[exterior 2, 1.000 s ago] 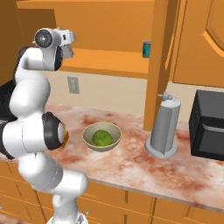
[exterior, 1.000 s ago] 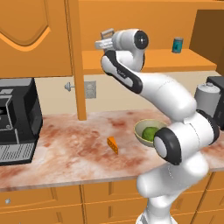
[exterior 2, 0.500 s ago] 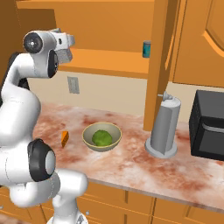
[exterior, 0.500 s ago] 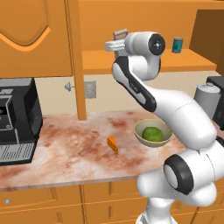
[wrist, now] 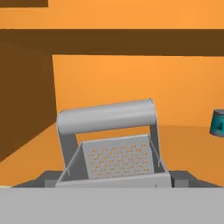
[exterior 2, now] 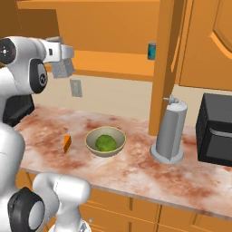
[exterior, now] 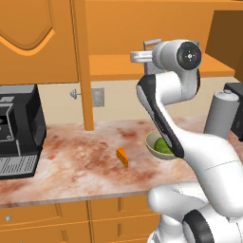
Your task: Pick the cheese from the fridge and the cheese grater from the cabinet and place them next to the salad bowl.
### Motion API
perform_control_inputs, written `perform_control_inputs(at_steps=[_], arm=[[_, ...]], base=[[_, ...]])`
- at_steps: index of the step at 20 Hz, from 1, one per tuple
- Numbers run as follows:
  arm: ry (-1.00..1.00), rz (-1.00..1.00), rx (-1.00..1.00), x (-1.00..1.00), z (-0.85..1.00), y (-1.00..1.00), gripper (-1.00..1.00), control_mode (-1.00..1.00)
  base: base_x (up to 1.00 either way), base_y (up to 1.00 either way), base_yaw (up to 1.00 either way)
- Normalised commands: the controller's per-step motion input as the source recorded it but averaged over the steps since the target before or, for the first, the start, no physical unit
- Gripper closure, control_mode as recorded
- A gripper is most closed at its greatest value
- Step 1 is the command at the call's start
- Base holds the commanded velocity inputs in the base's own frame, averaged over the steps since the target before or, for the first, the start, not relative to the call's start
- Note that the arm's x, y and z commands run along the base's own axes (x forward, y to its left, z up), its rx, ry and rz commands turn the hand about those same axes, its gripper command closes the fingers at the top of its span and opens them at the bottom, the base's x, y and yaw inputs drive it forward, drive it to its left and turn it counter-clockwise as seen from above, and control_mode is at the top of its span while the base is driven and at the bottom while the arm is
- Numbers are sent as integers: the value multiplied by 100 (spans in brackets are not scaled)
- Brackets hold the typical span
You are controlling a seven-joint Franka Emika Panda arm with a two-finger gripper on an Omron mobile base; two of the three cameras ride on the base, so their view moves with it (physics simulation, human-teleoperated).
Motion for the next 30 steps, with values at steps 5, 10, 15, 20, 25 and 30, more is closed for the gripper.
perform_control_inputs(at_steps=[5,10,15,20,25,30], arm=[[0,-8,0,-77,-33,-71,100,-100],[0,-4,2,-48,-45,-56,100,-100],[0,-6,0,-45,-50,-39,100,-100],[0,-9,0,-30,-31,-39,100,-100],[1,-7,5,-1,-17,-23,100,-100],[4,-3,14,-9,-33,-8,100,-100]], base=[[0,0,0],[0,0,0],[0,0,0],[0,0,0],[0,0,0],[0,0,0]])
